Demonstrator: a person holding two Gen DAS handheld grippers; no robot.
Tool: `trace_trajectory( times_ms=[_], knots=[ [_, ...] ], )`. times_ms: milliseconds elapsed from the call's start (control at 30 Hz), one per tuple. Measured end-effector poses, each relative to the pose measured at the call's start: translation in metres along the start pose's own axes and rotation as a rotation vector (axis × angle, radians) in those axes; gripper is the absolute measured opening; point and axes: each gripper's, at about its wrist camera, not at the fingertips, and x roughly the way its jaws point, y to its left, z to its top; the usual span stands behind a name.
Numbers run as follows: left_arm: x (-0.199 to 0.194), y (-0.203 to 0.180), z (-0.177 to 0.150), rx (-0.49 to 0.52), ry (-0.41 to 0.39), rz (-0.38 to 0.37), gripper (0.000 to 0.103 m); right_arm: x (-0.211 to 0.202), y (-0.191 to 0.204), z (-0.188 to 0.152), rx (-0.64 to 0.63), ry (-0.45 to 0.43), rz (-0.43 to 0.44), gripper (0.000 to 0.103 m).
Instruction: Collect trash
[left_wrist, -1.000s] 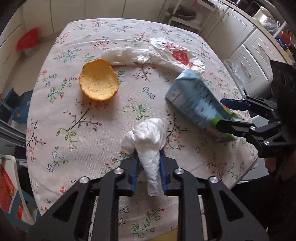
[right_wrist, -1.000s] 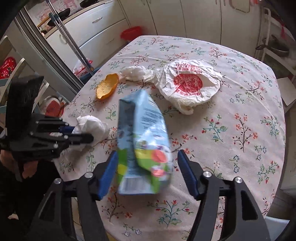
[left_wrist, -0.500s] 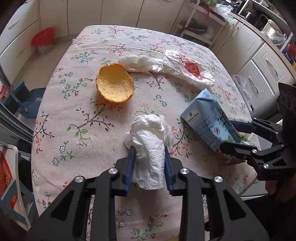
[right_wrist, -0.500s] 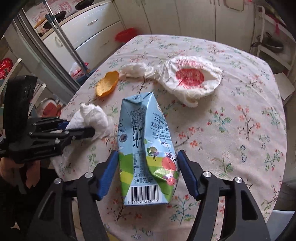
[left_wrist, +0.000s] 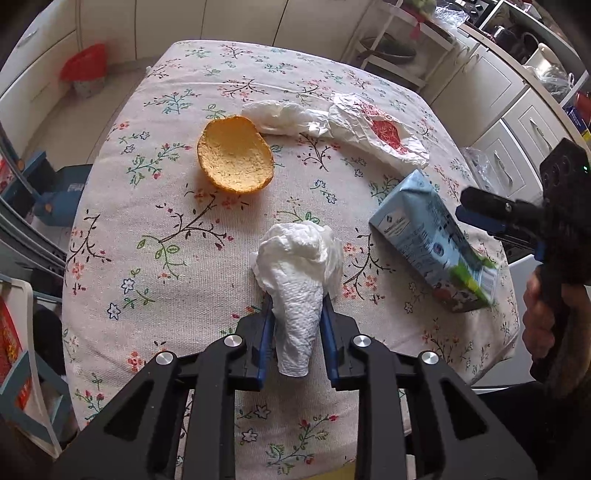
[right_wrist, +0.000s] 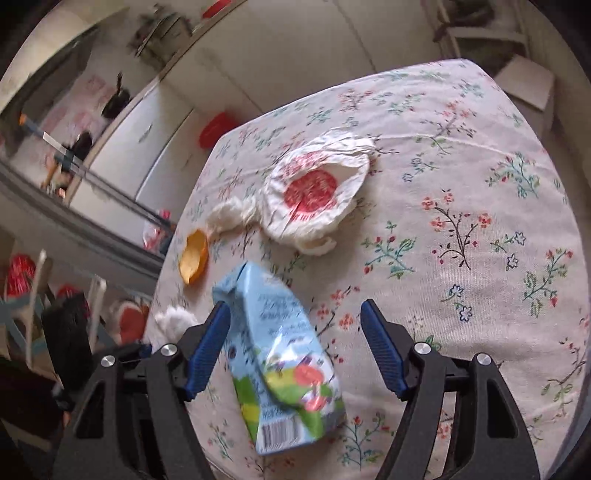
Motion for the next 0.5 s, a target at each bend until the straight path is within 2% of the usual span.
trace_trajectory(
  times_ms=[100, 300, 367, 400, 433, 500],
  knots=[
    [0.001, -0.001, 0.004, -0.003, 0.003, -0.005, 0.022, 0.011, -0.010, 0.008, 0.107, -0.009, 0.051, 0.069],
    [0.005, -0.002, 0.008, 0.018, 0.015, -0.003, 0.022, 0.034, -0.020, 0.024, 0.260, -0.029, 0.113, 0.055],
    [0.005, 0.000, 0.010, 0.021, 0.017, -0.003, 0.022, 0.041, -0.028, 0.031, 0.323, -0.042, 0.133, 0.041],
    [0.005, 0.001, 0.011, 0.022, 0.019, -0.004, 0.022, 0.044, -0.033, 0.034, 0.349, -0.053, 0.143, 0.029],
    [0.004, 0.002, 0.011, 0.025, 0.020, -0.003, 0.022, 0.045, -0.036, 0.037, 0.369, -0.067, 0.156, 0.022],
    [0.004, 0.003, 0.012, 0.033, 0.022, 0.003, 0.022, 0.042, -0.037, 0.043, 0.382, -0.097, 0.199, 0.020]
  ],
)
